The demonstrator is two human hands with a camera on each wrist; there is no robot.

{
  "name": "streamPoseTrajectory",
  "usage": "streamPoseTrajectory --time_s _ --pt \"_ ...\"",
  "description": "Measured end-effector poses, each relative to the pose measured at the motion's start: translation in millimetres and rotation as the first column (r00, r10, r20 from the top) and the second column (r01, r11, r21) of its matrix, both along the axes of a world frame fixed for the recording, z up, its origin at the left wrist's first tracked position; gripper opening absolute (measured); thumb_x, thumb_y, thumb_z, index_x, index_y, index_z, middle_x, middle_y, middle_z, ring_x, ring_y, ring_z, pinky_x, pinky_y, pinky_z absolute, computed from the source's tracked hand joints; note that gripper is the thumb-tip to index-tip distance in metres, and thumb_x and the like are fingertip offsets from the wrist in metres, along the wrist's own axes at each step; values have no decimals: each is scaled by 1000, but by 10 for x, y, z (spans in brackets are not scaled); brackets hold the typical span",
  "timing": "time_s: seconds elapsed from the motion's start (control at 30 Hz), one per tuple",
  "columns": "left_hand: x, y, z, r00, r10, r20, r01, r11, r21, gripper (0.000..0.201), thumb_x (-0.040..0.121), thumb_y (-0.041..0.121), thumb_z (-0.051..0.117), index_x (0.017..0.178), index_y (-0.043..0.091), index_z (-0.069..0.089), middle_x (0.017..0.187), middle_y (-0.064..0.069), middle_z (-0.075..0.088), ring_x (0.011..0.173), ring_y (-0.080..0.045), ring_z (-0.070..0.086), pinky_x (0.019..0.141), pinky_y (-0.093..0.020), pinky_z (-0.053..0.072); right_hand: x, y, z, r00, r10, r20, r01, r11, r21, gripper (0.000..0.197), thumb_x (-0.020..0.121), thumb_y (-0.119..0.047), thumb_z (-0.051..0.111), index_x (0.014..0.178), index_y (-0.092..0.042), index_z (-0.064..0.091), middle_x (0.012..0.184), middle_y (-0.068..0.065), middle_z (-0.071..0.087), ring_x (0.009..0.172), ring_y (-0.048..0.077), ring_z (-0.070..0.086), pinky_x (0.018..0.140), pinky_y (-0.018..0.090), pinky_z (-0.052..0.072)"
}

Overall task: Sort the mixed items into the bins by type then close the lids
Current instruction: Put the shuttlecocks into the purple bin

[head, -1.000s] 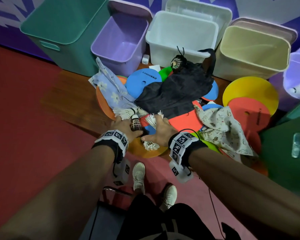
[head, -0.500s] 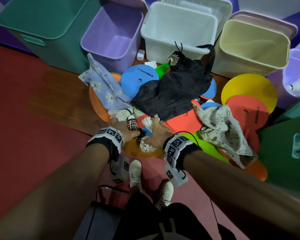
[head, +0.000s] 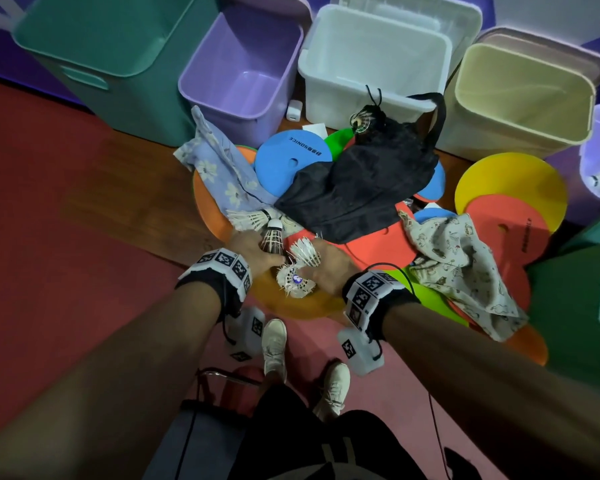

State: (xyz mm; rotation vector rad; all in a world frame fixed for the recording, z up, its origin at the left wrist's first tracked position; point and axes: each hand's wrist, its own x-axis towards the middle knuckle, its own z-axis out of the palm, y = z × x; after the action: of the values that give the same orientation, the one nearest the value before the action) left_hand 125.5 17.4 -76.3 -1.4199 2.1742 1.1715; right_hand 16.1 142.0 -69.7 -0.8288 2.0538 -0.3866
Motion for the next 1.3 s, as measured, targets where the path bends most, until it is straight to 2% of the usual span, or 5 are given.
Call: streamPoseTrajectory --time_s 0.2,0.37,0.67,0.8,1.3 --pt "88 -43 163 982 115 -147 -117 993 -4 34 79 25 76 63 24 46 73 2 51 74 -16 50 71 -26 39 25 6 70 999 -42 27 43 998 -46 56 92 -24 62 142 -10 41 144 6 46 132 21 44 103 22 33" --pt "69 -79 434 981 91 -174 -109 989 -98 25 75 31 78 85 10 69 80 -6 63 75 -22 58 72 -34 49 -25 -35 258 987 -109 118 129 975 -179 13 85 -13 67 94 -21 62 96 4 70 73 16 63 66 23 52" --pt "-489 -334 1244 948 -35 -317 -34 977 -209 31 75 38 78 69 24 50 72 8 52 75 -15 51 70 -26 39 -590 -170 959 954 -295 62 291 850 -438 22 74 -15 76 95 -17 70 93 3 72 88 20 67 86 32 52" --pt "-984 -476 1554 910 -157 -384 41 955 -293 51 75 46 75 111 14 60 101 3 55 97 -20 56 86 -28 44 -984 -121 1396 909 -411 70 382 752 -537 15 79 -13 74 89 -20 64 80 -3 67 64 7 58 68 25 45" --pt "-2970 689 2002 704 -468 -534 392 883 -258 35 79 46 71 69 28 44 71 11 46 82 -16 48 77 -28 39 -2470 1211 1742 448 -889 93 704 287 -649 28 65 -32 67 89 -17 66 84 3 71 80 25 67 81 47 55"
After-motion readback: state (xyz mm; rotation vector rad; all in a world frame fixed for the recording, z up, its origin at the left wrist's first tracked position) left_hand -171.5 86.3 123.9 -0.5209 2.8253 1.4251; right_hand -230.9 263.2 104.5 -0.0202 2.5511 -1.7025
